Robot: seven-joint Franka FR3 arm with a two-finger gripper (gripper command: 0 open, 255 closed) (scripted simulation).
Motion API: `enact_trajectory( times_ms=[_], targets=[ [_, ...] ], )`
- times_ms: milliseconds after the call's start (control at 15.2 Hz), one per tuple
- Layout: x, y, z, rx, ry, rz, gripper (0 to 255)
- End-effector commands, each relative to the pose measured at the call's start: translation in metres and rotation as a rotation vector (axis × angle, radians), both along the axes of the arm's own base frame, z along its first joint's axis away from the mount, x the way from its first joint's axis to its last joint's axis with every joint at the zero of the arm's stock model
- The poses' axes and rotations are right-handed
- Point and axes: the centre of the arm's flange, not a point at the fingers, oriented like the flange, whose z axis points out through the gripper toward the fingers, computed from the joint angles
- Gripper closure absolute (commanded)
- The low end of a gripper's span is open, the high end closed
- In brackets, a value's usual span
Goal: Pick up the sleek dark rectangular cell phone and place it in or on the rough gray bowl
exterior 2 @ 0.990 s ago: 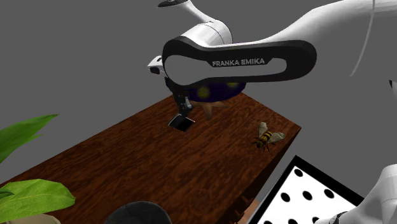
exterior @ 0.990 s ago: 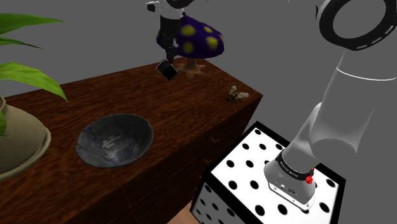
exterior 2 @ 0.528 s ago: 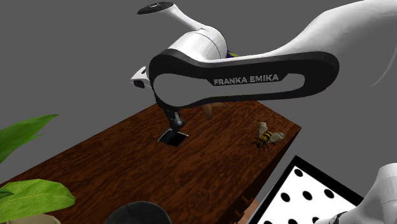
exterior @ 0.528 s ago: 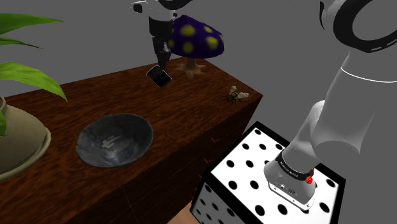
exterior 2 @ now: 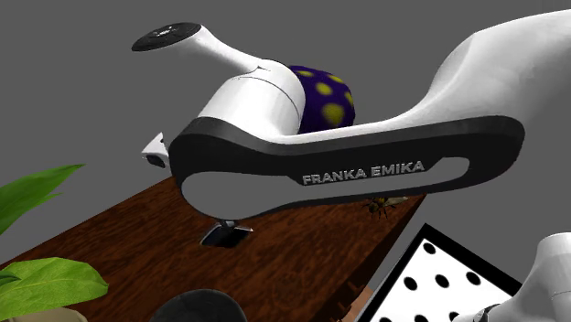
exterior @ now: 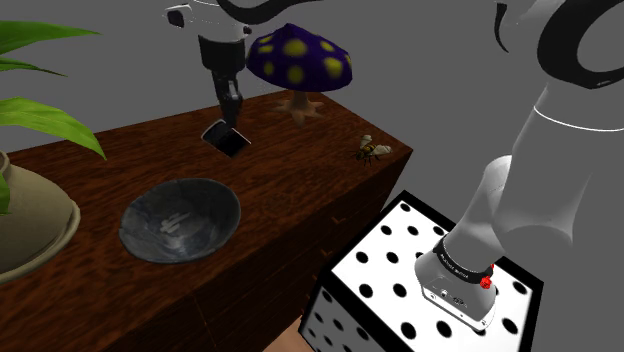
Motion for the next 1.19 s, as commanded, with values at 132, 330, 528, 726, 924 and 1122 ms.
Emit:
enact_trajectory(
  times_ms=[132, 330, 528, 726, 924, 1122],
  targets=[
    [-0.025, 0.047, -0.003, 0.000, 0.000, -0.002, 255],
    [-0.043, 0.083, -0.002, 0.000, 0.000, -0.002, 255],
    [-0.060, 0.118, -0.001, 0.000, 0.000, -0.002, 255],
    [-0.078, 0.154, -0.001, 0.000, 0.000, -0.002, 255],
    [-0.096, 0.189, 0.000, 0.000, 0.000, -0.002, 255],
    [-0.102, 0.201, -0.010, 0.000, 0.000, -0.002, 255]
  ],
)
